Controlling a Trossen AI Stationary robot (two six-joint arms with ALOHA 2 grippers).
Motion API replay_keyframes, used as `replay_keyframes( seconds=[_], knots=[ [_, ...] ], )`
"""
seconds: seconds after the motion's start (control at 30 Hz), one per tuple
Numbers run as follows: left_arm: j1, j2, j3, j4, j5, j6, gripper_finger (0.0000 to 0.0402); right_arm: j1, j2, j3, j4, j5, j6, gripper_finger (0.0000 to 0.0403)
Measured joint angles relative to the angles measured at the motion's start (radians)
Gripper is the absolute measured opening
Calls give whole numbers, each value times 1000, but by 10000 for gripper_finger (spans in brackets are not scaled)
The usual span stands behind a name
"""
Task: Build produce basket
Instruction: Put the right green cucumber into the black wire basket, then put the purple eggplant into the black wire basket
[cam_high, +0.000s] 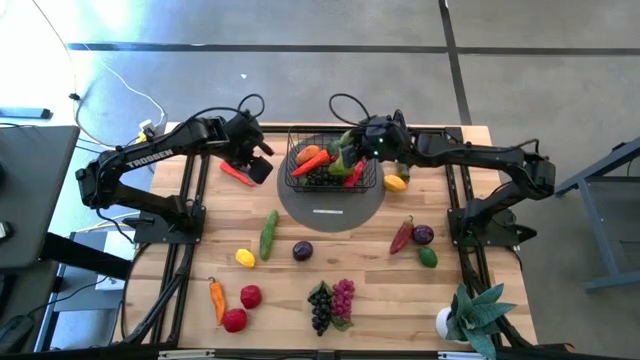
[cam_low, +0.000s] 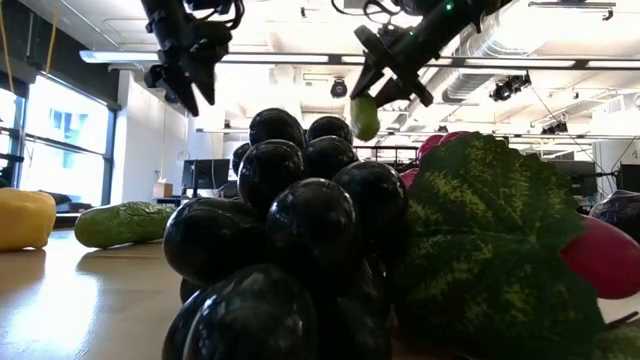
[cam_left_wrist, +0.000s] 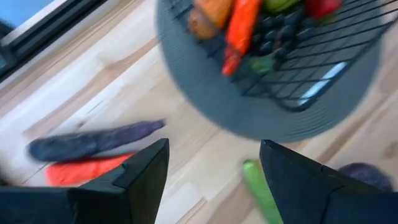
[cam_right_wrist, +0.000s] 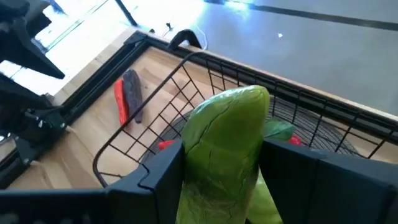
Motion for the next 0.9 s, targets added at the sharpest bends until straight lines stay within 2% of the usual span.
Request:
replay_keyframes(
  seconds=[0.13, 0.23, 0.33, 0.47, 0.53, 0.73, 0.9],
  knots=[
    [0, 0, 0, -42, -28, 2, 241, -36, 0, 0, -6, -53, 0, 184],
    [0, 0, 0, -41, -38, 11, 241, -51, 0, 0, -7, -56, 41, 191],
    [0, 0, 0, -41, -50, 53, 241, -57, 0, 0, -8, -58, 12, 202],
    [0, 0, 0, -45, -135, 47, 241, -55, 0, 0, -10, -53, -25, 231],
    [0, 0, 0, -50, -143, 42, 241, -58, 0, 0, -10, -52, -27, 252],
    [1, 0, 0, -54, -114, 243, 241, -68, 0, 0, -9, -50, -104, 309],
    [25, 2, 0, -61, -71, 362, 254, -75, 0, 0, -9, -50, -163, 323]
  ],
)
